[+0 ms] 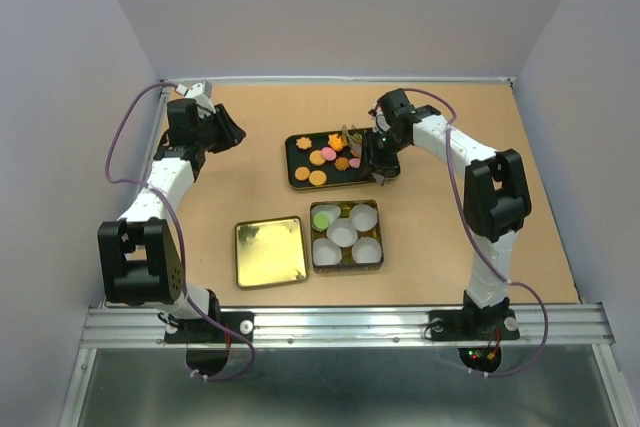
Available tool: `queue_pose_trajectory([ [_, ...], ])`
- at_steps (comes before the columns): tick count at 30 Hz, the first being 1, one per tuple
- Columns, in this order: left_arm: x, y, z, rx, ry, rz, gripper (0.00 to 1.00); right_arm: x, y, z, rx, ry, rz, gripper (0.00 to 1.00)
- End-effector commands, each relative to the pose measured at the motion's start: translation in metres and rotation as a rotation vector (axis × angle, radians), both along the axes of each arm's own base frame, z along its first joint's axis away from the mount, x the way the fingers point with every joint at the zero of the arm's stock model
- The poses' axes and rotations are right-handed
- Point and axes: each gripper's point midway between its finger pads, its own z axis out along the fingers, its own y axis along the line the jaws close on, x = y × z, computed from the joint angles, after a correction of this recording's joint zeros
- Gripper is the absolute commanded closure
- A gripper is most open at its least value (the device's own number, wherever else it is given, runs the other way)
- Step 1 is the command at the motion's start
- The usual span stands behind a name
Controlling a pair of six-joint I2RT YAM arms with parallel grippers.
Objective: Pack the cookies
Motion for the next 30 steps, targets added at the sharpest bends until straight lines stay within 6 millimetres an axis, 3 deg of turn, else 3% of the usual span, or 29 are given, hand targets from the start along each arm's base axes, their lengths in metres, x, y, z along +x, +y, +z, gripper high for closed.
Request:
queue_pose_trajectory([
  [1,0.002,0.000,0.004,0.005,-0.034,-0.016,0.56,0.007,0.007,0.016,0.036,-0.046,0.020,0.60],
  [11,0.002,0.000,0.005,0.003,-0.035,-0.017,0.56,0.008,0.008,0.024,0.044,-0.062,0.015,0.82],
  [14,0.002,-0.001,0.005,0.000,-0.035,-0.019,0.56,0.012,0.007,0.037,0.046,-0.097,0.007,0.82],
  [21,0.002,-0.001,0.003,-0.003,-0.032,-0.018,0.56,0.010,-0.002,0.091,0.047,-0.208,-0.018,0.82],
  [22,0.002,-0.001,0.003,-0.003,-0.032,-0.019,0.56,0.004,-0.004,0.104,0.055,-0.227,-0.021,0.82],
  [25,0.002,-0.002,0.001,-0.006,-0.027,-0.020,0.56,-0.015,-0.009,0.111,0.068,-0.213,-0.021,0.82],
  [26,0.002,-0.002,0.002,-0.006,-0.029,-0.020,0.56,-0.025,-0.012,0.123,0.086,-0.228,-0.020,0.82],
  [30,0.001,-0.002,0.001,-0.006,-0.027,-0.021,0.56,-0.062,-0.024,0.126,0.099,-0.208,-0.020,0.82],
])
